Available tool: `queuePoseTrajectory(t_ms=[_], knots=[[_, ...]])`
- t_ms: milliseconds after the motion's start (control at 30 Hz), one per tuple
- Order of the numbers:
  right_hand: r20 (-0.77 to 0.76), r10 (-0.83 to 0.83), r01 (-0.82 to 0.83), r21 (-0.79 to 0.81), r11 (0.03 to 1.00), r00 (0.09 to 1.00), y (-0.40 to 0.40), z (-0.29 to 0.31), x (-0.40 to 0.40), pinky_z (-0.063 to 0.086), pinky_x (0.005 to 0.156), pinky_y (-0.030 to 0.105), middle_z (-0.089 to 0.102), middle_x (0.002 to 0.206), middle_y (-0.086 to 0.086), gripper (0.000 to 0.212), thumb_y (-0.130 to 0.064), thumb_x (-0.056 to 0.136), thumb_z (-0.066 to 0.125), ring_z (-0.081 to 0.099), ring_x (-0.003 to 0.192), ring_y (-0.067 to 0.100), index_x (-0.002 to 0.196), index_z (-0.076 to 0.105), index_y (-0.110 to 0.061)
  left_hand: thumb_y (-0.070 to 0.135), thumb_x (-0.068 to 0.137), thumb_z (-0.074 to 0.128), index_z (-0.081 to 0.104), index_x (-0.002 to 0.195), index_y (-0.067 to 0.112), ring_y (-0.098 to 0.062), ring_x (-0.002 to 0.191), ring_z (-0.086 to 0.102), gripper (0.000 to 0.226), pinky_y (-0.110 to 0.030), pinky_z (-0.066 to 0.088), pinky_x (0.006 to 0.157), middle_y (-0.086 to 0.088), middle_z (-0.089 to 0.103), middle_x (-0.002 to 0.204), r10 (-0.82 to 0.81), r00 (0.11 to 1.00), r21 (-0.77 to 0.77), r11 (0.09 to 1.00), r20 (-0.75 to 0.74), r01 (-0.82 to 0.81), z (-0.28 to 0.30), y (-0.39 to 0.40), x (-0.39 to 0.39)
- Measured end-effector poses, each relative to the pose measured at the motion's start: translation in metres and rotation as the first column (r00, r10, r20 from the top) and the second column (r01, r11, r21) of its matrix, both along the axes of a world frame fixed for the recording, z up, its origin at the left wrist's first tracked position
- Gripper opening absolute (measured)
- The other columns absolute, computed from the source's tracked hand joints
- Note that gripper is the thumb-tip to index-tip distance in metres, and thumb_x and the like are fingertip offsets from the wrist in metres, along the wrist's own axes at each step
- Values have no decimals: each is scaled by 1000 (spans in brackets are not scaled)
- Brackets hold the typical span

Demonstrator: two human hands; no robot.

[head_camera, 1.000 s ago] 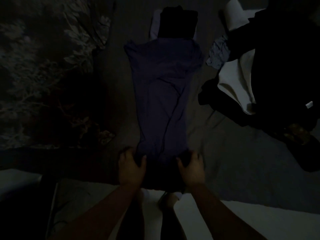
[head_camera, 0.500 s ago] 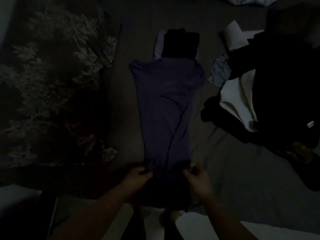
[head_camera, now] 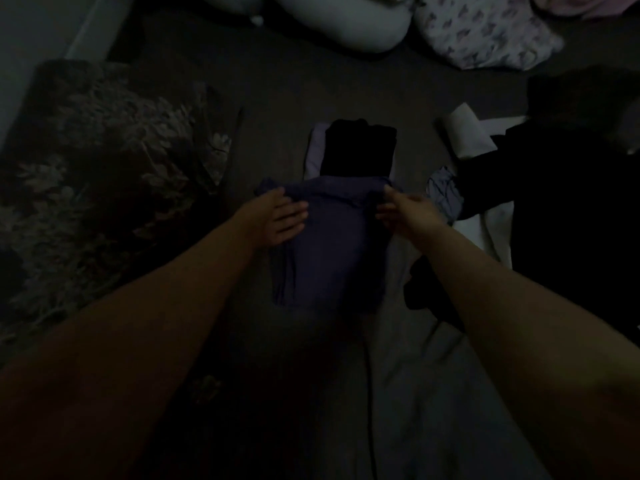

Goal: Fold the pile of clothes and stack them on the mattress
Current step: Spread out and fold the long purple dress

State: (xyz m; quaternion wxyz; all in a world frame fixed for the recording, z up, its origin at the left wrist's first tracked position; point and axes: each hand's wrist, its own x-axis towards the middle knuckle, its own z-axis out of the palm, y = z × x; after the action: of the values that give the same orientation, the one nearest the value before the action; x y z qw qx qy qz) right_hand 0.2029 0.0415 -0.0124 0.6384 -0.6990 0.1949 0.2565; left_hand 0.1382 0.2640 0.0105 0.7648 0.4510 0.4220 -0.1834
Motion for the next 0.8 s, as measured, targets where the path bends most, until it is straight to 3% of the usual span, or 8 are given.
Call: queuePoseTrajectory(t_ms=[67, 100, 200, 300, 433, 567, 733, 800], knots=[[-10, -90, 89, -39, 995, 996, -7, -18, 4, 47, 54, 22, 62, 76, 3, 16, -26, 94, 56, 60, 60, 12, 84, 56, -13, 25, 101, 35, 47, 126, 12, -22, 99, 60, 30, -34, 45, 85, -3, 62, 105, 16, 1000, 102, 995, -10, -15, -21, -2, 5], [-26, -138, 136, -53, 989, 990, -12, -27, -5, 46, 56, 24, 61, 73, 3, 19, -23, 94, 57, 59, 59, 12, 77, 54, -15, 20, 99, 38, 53, 120, 10, -26, 109, 57, 27, -34, 42, 90, -9, 61, 112, -24, 999, 265, 964, -34, 32, -36, -6, -5], [-78, -103, 82, -233, 969, 992, -30, -56, -61, 47, 74, 33, 63, 75, 7, 24, -23, 90, 62, 59, 73, 19, 71, 65, -10, 22, 91, 56, 59, 115, 2, -34, 115, 54, 31, -34, 42, 94, -20, 58, 124, -120, 964, 725, 638, -239, 259, -78, -26, -56], [-122, 17, -55, -319, 946, 992, -32, -71, -111, 42, 78, 27, 63, 76, 5, 21, -24, 87, 66, 59, 78, 19, 77, 62, -6, 38, 80, 70, 49, 130, 3, -35, 123, 46, 64, -36, 37, 103, -22, 47, 133, -110, 949, 808, 501, -295, 310, -92, -48, -89], [-127, -58, 23, -266, 964, 990, -16, -79, -129, 44, 69, 16, 62, 82, -9, 19, -25, 81, 73, 57, 74, 2, 88, 60, -13, 41, 76, 74, 49, 129, 2, -30, 114, 55, 70, -28, 43, 91, -16, 56, 127, 17, 972, 720, 676, -233, 160, -103, -64, -98], [-190, -137, 99, -198, 975, 972, -12, -90, -135, 49, 62, 15, 68, 96, 10, 16, -17, 85, 68, 62, 84, 19, 93, 64, -4, 18, 86, 67, 59, 116, -4, -29, 103, 61, 38, -21, 39, 75, -17, 64, 113, 41, 973, 624, 773, -226, 112, -103, -64, -105], [-198, -73, 21, -250, 968, 977, -44, -65, -163, 51, 75, 27, 69, 83, 4, 15, -22, 88, 64, 64, 78, 15, 89, 66, -7, 6, 84, 68, 60, 112, -3, -17, 92, 57, 31, -21, 40, 76, -15, 63, 108, -44, 977, 559, 814, -210, 157, -78, -44, -128], [-209, -48, -1, -228, 974, 977, -60, -53, -183, 49, 62, 20, 66, 65, -7, 13, -17, 87, 65, 62, 62, 5, 74, 63, -15, 4, 81, 70, 58, 108, 4, -17, 90, 56, 29, -24, 42, 78, -11, 63, 104, -101, 968, 474, 857, -232, 203, -66, -39, -152]])
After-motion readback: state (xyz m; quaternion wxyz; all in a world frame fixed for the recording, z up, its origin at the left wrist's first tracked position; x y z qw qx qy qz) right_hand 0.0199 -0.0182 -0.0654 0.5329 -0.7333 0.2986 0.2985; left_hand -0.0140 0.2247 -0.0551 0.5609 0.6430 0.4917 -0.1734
